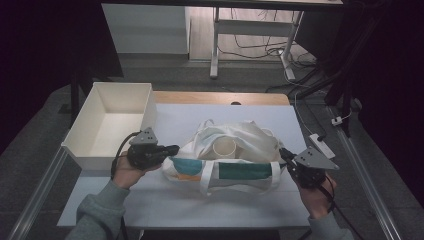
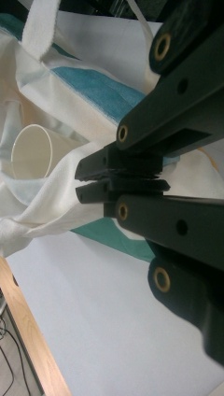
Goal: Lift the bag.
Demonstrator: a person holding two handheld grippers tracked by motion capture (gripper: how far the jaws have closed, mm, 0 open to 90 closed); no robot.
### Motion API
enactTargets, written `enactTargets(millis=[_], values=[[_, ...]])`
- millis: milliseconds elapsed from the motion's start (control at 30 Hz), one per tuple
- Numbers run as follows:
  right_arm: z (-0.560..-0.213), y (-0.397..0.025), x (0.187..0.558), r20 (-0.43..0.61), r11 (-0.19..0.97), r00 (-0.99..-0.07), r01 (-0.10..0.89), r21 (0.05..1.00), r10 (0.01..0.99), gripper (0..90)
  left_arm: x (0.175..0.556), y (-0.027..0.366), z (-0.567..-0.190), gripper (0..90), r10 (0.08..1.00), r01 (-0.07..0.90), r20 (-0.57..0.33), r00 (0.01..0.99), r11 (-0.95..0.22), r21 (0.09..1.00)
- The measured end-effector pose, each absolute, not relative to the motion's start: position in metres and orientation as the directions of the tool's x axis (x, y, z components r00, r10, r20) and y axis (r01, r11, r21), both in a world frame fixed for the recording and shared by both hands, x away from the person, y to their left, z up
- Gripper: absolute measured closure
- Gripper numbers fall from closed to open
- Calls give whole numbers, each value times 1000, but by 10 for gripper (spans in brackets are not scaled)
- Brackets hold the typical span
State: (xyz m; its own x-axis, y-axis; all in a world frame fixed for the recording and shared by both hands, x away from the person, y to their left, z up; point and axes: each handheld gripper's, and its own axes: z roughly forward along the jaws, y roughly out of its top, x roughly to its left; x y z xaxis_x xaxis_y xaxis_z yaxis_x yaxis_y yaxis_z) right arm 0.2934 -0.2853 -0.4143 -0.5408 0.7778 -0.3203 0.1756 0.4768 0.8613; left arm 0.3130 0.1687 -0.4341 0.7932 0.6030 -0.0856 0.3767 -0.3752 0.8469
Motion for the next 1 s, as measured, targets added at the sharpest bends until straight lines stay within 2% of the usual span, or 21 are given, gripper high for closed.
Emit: enactTargets(millis=[267,533,600,733,900,1000], values=[[-411,-287,295,-309,463,-543,171,869,781,883,314,169,-427,883,610,363,-74,789,-365,857],[-372,-282,288,-363,447,-503,55,893,785,884,310,178,-393,898,643,275,-18,766,-302,913],[-361,-284,289,-374,439,-476,29,898,796,885,311,187,-383,898,666,254,-24,746,-251,934],[-357,-285,302,-346,417,-465,56,907,815,885,315,195,-378,898,664,268,-48,747,-234,935],[-376,-274,311,-356,453,-494,90,887,793,885,319,170,-401,890,618,320,-51,785,-333,887],[-378,-274,310,-349,453,-501,98,886,792,885,322,153,-414,769,593,352,-55,804,-399,847]])
